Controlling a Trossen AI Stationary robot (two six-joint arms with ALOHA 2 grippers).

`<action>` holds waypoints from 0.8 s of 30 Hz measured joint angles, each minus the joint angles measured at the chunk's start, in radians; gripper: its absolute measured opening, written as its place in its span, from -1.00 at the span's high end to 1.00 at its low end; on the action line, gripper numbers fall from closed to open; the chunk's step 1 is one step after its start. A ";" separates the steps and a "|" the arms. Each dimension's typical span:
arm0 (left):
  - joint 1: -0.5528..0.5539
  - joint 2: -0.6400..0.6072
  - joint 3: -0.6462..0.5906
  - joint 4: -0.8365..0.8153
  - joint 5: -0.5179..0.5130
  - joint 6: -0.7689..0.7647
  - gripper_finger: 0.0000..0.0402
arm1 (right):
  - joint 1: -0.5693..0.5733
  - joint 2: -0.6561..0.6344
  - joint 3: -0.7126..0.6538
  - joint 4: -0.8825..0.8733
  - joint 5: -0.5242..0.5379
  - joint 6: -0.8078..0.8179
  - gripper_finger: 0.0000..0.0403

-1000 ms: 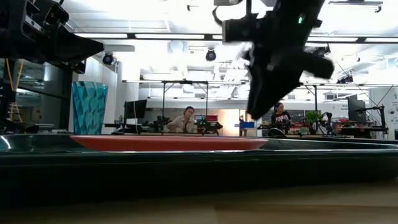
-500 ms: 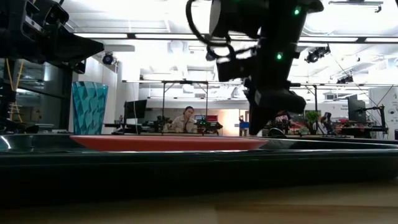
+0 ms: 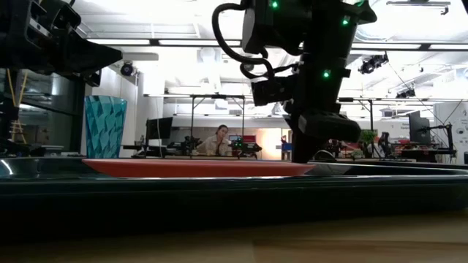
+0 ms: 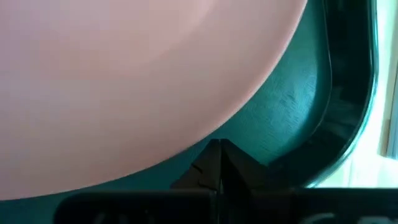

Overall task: Pick and place plate/cup/fork/spoon on tray
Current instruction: Put the pink plate on the center of the black serving tray, then put the orange fork on the black serving tray to the right of the pink plate

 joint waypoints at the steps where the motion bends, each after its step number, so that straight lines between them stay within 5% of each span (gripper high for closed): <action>1: 0.000 0.000 0.000 0.000 0.000 0.000 1.00 | 0.000 0.000 0.000 0.000 -0.001 -0.005 1.00; 14: 0.000 0.000 0.000 0.000 0.000 0.000 1.00 | 0.000 0.000 0.000 0.042 0.002 -0.059 1.00; 18: 0.000 0.000 0.000 0.000 0.000 0.000 1.00 | 0.001 -0.028 0.000 -0.119 0.015 0.004 1.00; 24: 0.000 0.000 0.000 0.000 0.000 0.000 1.00 | 0.076 -0.116 0.000 -0.419 0.032 0.310 1.00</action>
